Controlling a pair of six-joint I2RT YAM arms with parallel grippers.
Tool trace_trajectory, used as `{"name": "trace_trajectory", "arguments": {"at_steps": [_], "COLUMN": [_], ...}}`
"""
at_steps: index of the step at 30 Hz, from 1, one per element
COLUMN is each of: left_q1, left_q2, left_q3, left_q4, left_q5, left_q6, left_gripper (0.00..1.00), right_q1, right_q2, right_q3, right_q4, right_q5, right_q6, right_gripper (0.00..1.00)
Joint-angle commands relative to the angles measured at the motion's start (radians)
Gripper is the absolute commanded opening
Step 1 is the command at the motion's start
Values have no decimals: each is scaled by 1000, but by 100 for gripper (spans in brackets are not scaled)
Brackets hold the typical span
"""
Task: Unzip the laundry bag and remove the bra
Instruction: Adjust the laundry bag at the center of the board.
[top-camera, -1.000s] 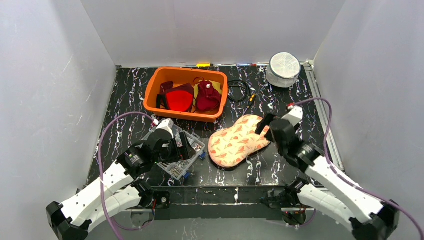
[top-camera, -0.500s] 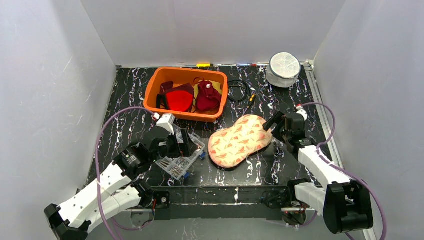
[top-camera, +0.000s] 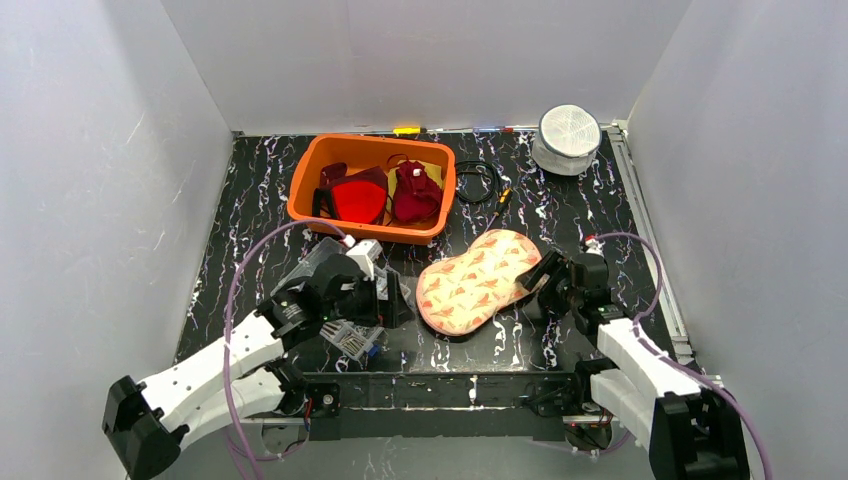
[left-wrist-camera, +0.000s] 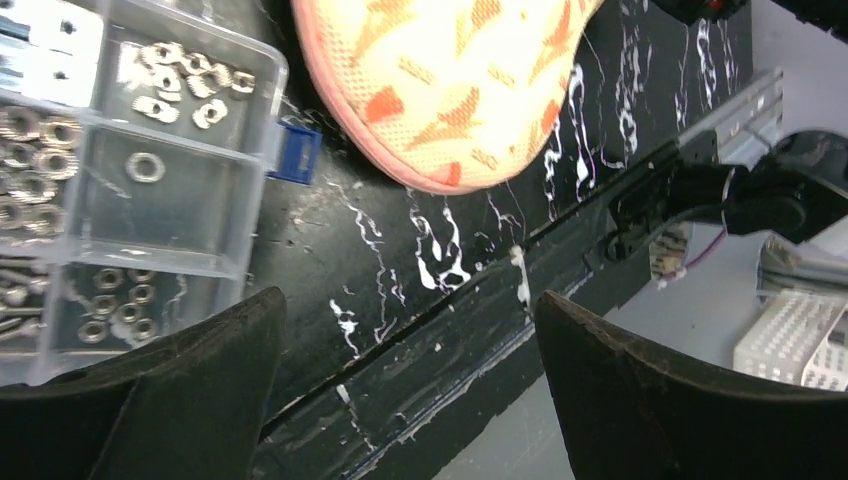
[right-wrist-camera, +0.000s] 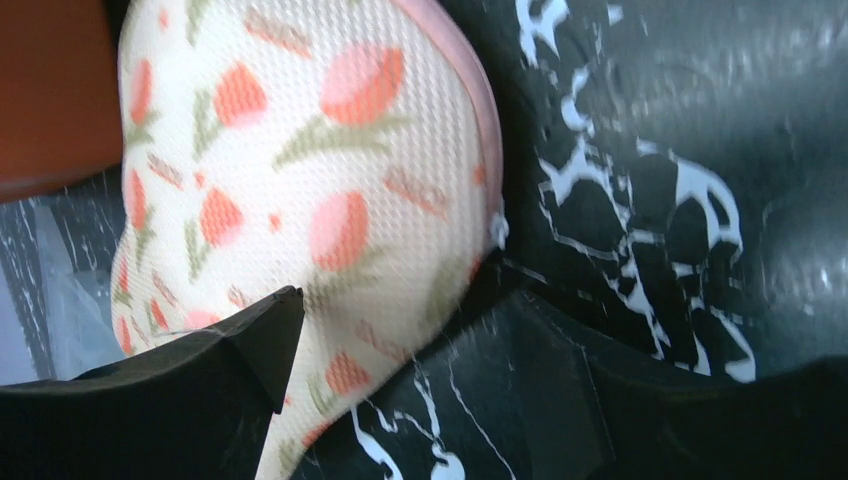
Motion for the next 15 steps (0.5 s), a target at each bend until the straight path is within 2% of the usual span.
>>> {"name": "trace_trajectory", "arguments": {"at_steps": [1, 5, 15], "left_q1": [-103, -211, -263], "left_q2": [56, 123, 253], "left_q3": [-9, 0, -90], "left_q4": [80, 93, 296], "left_q5": [24, -90, -132], "left_q6": [-31, -88, -335], "left_gripper": [91, 91, 88], "right_q1": [-5, -4, -5], "right_q2": [-99, -164, -223], "right_q3": [-63, -71, 13], "right_q4": [-68, -118, -225], "right_q5": [-64, -49, -16], "right_q6": [47, 36, 25], "right_gripper": [81, 81, 83]}}
